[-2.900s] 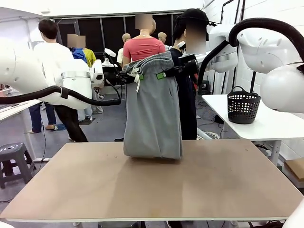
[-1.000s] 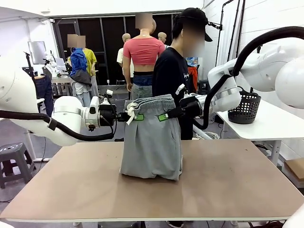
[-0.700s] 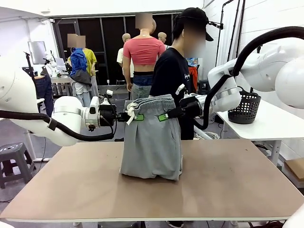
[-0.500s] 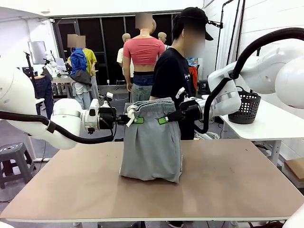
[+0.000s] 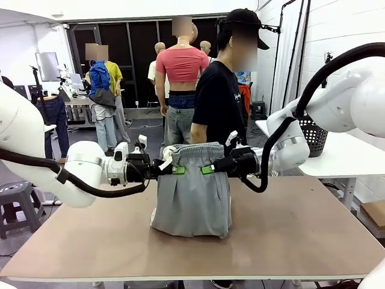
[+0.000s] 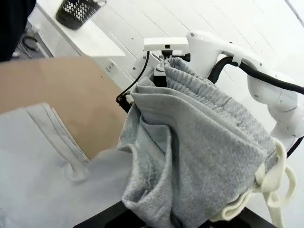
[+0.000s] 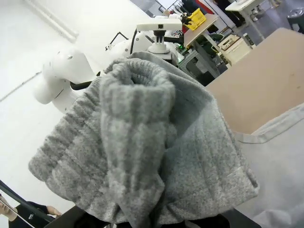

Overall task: Fold the training pants.
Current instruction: Fold the Training pants in half.

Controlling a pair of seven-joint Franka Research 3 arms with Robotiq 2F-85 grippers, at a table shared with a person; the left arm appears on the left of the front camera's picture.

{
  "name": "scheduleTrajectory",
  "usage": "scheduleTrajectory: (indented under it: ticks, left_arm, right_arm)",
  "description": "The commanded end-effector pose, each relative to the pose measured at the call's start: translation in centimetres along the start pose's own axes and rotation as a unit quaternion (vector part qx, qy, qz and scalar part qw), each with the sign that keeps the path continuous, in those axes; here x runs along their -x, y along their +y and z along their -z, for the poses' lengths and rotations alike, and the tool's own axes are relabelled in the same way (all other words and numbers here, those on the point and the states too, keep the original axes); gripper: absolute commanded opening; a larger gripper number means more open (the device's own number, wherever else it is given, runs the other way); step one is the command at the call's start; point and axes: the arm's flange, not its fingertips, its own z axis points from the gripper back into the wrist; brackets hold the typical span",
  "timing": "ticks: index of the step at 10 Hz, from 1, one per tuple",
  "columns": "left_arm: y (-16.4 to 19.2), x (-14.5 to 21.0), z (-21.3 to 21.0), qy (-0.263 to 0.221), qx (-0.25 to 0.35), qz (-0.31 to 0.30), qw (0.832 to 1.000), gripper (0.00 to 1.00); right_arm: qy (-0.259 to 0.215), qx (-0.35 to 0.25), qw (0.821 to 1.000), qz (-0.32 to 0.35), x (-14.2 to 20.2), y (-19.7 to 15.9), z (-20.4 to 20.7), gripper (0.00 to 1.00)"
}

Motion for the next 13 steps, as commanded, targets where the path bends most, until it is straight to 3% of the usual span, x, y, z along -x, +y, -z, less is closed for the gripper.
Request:
scheduleTrajectory:
  ticks: [1,6,9,11,13]
  left_arm:
    - [1.3,1.9,0.3,-0.017,0.024,-0.055,0.998,0.0]
    - [6.3,1.6,-1.8,-0.047,-0.033,-0.068,0.996,0.0]
    - [8.8,1.7,-1.4,-0.053,-0.029,-0.086,0.994,0.0]
    - [8.4,1.5,-1.1,-0.055,-0.032,-0.064,0.996,0.0]
    - [8.6,2.0,-0.5,-0.036,-0.022,-0.092,0.995,0.0]
  right_arm:
    - [-0.031,0.001,0.999,0.017,2.2,-0.3,1.1,0.0]
    - [-0.056,0.062,0.995,0.059,2.9,-3.9,-1.0,0.0]
    - [-0.07,0.092,0.989,0.089,2.8,-6.1,-2.4,0.0]
    - [-0.056,0.106,0.99,0.078,1.9,-5.5,-2.1,0.0]
    - [-0.051,0.08,0.992,0.078,3.3,-6.0,-1.5,0.0]
